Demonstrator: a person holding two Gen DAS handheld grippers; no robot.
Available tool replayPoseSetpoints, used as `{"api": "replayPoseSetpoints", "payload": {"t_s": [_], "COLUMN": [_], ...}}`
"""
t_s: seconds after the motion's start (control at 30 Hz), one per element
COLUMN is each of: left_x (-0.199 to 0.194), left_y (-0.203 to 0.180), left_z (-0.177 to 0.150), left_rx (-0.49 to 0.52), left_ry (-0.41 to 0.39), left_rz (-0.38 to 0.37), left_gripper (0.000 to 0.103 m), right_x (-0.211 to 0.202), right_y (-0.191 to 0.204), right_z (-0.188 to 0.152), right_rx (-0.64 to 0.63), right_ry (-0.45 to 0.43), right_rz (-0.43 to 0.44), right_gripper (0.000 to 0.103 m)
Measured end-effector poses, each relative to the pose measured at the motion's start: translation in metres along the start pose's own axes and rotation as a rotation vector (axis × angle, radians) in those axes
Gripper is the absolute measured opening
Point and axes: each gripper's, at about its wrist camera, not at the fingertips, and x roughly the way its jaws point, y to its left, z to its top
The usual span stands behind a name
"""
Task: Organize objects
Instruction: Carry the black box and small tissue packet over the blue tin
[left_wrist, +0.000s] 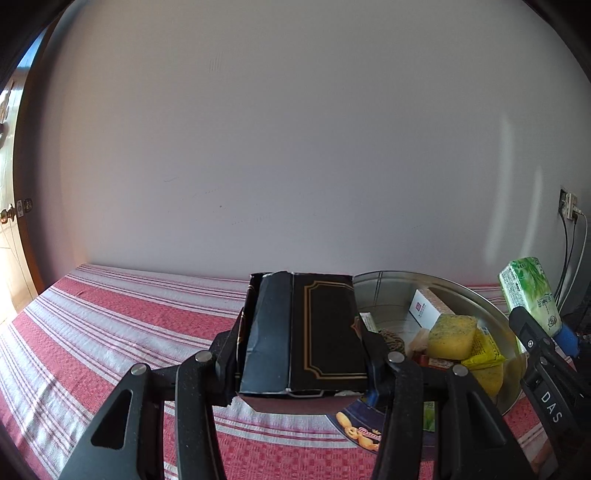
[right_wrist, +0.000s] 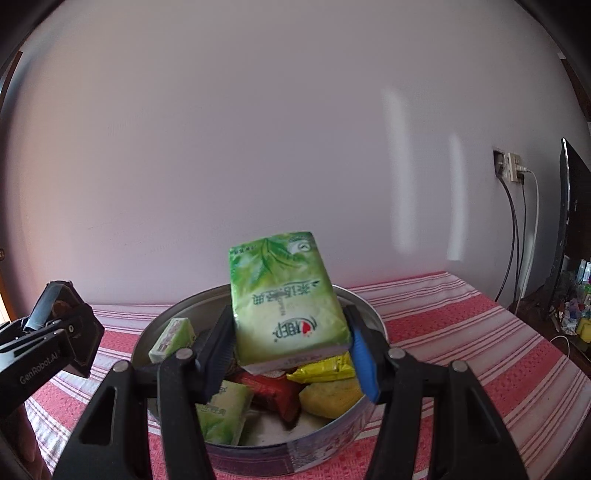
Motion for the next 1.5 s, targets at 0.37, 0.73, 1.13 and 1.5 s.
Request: {"api": "replayPoseSetpoints", "payload": {"t_s": [0.37, 0.73, 1.13, 1.5], "left_x": [0.008, 0.026, 0.041, 0.069], "left_y": [-0.03, -0.053, -0.061, -0.049], "left_z": [0.004, 0.005, 0.007, 0.001], "left_rx": [0.027, 0.037, 0.03, 0.036], "left_ry": [0.004, 0.033, 0.067, 0.171], "left_rz": [-0.066, -0.112, -0.148, -0.146], "left_gripper": [0.051, 0.051, 0.051, 0.051], "right_x": [0.021, 0.036, 0.058, 0.081], "right_y": [-0.028, -0.046, -0.049, -0.046], "right_z": [0.01, 0.016, 0.015, 0.011], "right_rx": [0.023, 0.004, -0.017, -0.03], "right_ry": [-0.012, 0.0, 0.034, 0.101], "right_rz": [-0.065, -0.095, -0.083, -0.047], "right_gripper": [0.058, 0.058, 0.058, 0.058]}}
